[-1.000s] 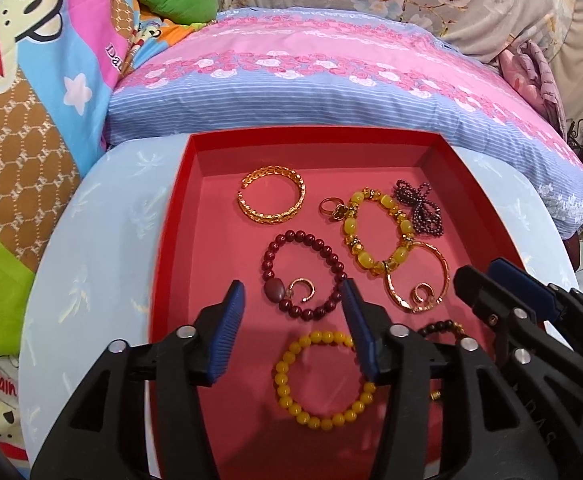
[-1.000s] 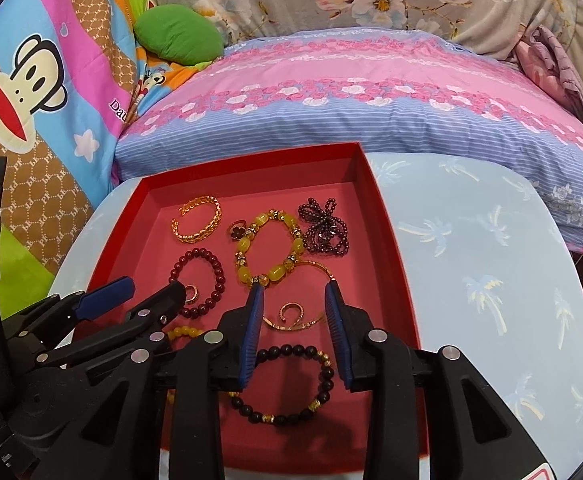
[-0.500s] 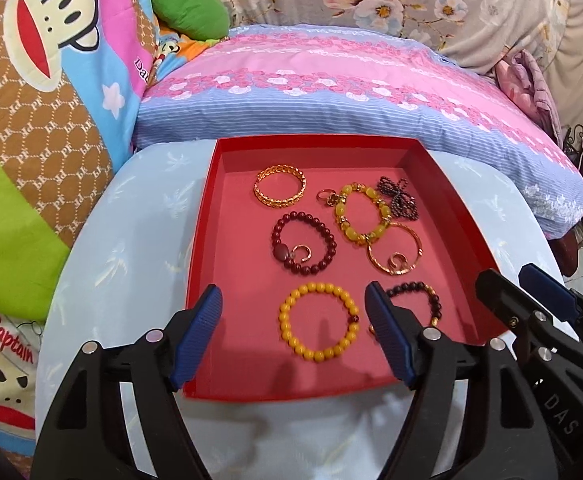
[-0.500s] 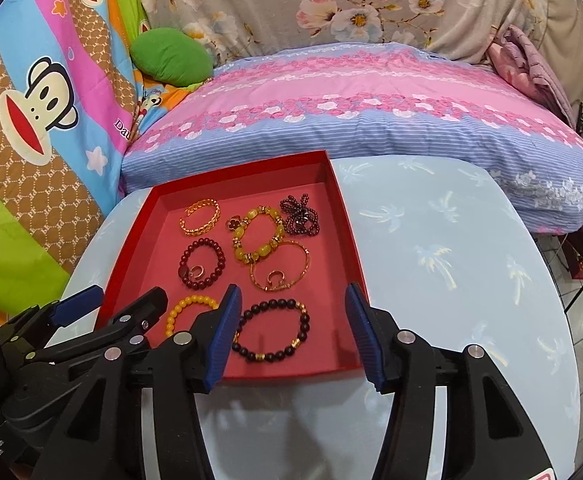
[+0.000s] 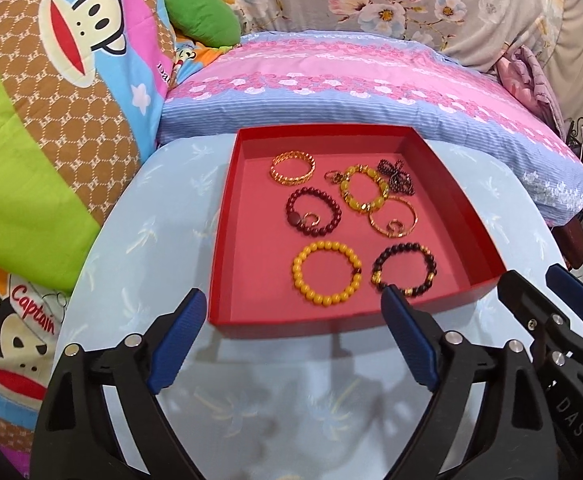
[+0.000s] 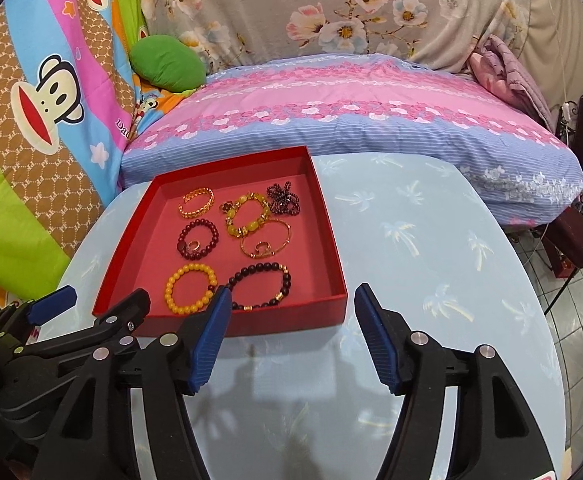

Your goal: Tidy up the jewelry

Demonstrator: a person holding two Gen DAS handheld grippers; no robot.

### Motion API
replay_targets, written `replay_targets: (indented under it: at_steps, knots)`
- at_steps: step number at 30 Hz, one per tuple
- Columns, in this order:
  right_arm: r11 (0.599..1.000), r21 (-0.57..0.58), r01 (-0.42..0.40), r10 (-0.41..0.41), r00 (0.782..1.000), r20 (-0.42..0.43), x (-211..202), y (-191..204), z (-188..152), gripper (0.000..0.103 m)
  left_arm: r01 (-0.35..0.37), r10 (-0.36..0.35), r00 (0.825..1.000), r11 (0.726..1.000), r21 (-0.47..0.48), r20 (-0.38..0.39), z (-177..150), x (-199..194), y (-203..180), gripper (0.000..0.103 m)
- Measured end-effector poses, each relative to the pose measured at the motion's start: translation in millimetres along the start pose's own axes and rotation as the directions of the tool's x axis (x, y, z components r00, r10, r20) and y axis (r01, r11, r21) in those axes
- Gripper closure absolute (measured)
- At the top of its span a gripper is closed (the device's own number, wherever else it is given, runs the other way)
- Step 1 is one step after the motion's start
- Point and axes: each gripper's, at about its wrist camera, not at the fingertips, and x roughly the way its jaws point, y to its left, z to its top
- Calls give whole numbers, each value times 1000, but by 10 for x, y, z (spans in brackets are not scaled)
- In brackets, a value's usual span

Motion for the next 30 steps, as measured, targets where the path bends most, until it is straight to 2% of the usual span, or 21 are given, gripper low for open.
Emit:
replay_targets:
  at_steps: [10, 18, 30]
  knots:
    - [1000, -5, 18, -18, 1000, -11, -72, 12, -205, 32, -11, 11, 1000, 1000, -8, -19, -235, -60, 85, 11]
    - [1000, -1, 27, -27, 1000, -5, -110, -1, -330, 19, -15, 14, 999, 1000, -20, -34, -343, -68, 132, 11]
    - [999, -23, 34, -34, 999, -17, -83, 39, -373, 18, -31, 30, 999, 999, -10, -37, -417, -51, 146, 10]
